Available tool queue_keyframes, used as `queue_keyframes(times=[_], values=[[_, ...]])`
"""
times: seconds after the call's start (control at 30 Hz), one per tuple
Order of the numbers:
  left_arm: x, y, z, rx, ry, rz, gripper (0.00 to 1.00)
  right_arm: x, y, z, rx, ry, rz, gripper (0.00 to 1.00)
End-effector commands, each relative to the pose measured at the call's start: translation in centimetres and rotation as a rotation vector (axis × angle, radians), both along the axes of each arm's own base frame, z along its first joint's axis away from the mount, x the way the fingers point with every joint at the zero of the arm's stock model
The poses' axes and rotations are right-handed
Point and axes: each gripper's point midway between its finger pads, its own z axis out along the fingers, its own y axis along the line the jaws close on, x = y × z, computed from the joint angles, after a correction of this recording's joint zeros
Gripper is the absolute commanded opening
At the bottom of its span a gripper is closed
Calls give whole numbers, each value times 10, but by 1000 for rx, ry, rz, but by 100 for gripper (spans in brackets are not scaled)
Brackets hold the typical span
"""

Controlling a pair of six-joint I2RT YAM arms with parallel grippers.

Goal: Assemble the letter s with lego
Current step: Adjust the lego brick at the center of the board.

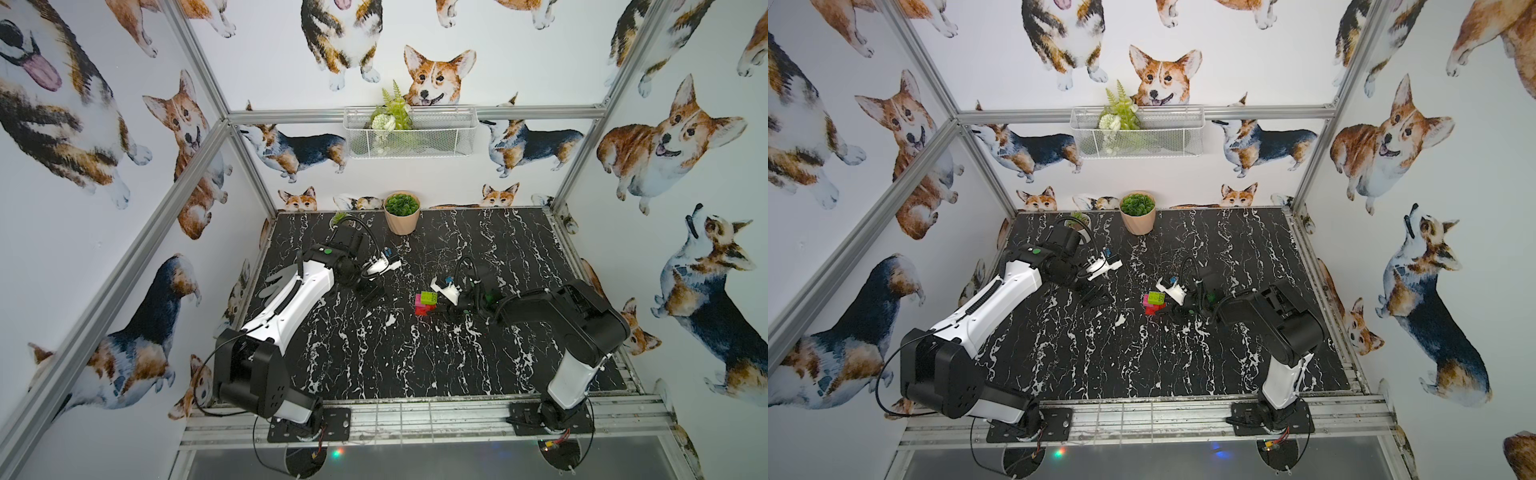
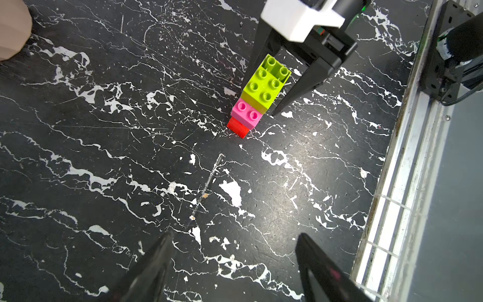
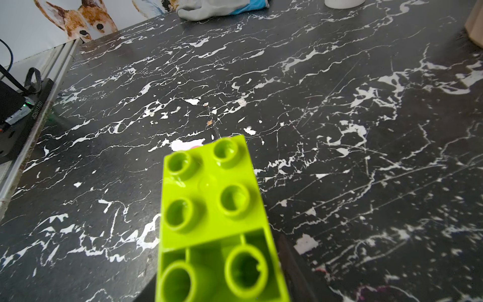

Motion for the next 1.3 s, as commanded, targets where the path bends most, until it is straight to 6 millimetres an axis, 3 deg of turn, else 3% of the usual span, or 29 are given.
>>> queue_keyframes(times=[0.0,0.47,0.63,0.9,1.0,1.27], values=[[-2,-3,0,-16,19,-11,77,7,5,8,20,-41,-6,54],[0,-5,0,-26,27,-12,77,11,11,8,26,-42,-24,43],[0,-6,1,-33,26,-9,77,9,12,7,28,-42,-19,34],[0,-8,4,-50,25,-3,78,7,15,17,63,-17,-21,27],[0,-7,4,-45,28,2,78,5,17,28,103,75,-41,26],[1,0,8,-60,19,37,78,-27,27,42,183,602,-21,29]])
